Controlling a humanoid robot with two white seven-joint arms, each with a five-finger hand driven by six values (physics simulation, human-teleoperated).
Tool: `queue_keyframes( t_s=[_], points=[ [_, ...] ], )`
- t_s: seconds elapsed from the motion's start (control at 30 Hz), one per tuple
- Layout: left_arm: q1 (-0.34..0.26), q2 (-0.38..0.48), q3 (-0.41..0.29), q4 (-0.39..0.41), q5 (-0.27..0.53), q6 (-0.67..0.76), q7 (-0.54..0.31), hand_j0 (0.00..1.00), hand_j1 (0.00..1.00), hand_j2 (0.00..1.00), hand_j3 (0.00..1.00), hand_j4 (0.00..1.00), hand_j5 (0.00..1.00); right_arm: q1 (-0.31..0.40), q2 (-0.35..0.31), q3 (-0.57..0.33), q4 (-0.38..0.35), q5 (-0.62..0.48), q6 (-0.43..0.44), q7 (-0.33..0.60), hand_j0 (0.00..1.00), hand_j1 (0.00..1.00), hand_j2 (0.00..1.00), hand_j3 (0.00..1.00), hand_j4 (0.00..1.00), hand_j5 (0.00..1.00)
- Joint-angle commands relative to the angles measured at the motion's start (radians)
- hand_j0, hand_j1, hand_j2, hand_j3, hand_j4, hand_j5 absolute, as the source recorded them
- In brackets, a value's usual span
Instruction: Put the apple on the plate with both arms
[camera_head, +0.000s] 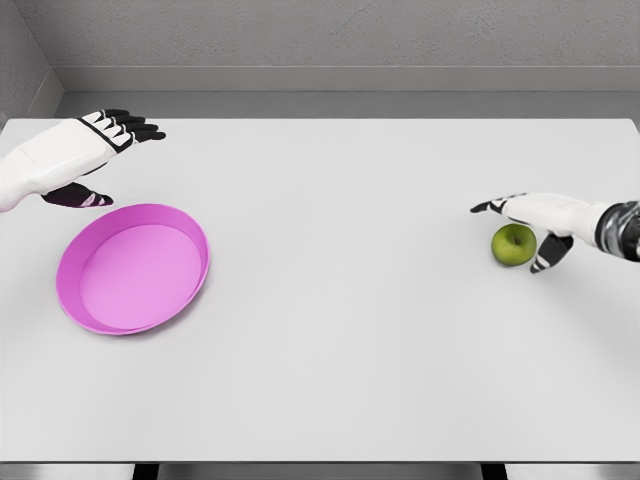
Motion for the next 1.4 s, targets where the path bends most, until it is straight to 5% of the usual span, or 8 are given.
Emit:
queue_keyframes(
  t_s=[0.0,0.17,0.3,0.5,0.93,1.37],
  points=[
    [0.0,0.001,0.001,0.001,0.006,0.001,0.001,1.0,1.0,1.0,1.0,1.0,1.0,0.0,0.005,0.014,0.01,0.0,0.0,0.0,1.0,1.0,1.0,1.0,1.0,1.0],
    [0.0,0.001,0.001,0.0,0.005,0.001,-0.001,1.0,1.0,1.0,1.0,1.0,1.0,0.0,0.002,0.019,0.01,0.0,0.0,0.0,1.0,1.0,1.0,1.0,1.0,1.0],
    [0.0,0.001,0.001,0.0,0.005,0.001,-0.001,1.0,1.0,1.0,1.0,1.0,1.0,0.002,0.002,0.02,0.01,0.0,-0.002,0.003,0.64,0.64,0.64,0.64,0.64,0.64],
    [0.0,0.001,0.001,0.001,0.005,0.001,-0.001,1.0,1.0,1.0,1.0,1.0,1.0,0.002,0.001,0.02,0.006,0.0,-0.002,0.017,0.53,0.53,0.53,0.53,0.53,0.53],
    [0.0,0.004,0.005,0.001,0.006,0.001,0.001,1.0,1.0,1.0,1.0,1.0,1.0,-0.023,0.001,0.011,-0.007,0.002,-0.002,0.037,0.5,0.5,0.5,0.5,0.5,0.5],
    [0.0,0.006,0.005,0.003,0.006,0.001,0.001,1.0,1.0,1.0,1.0,1.0,1.0,-0.051,0.033,0.005,-0.148,0.003,-0.014,0.047,0.5,0.5,0.5,0.5,0.5,0.5]
  ],
)
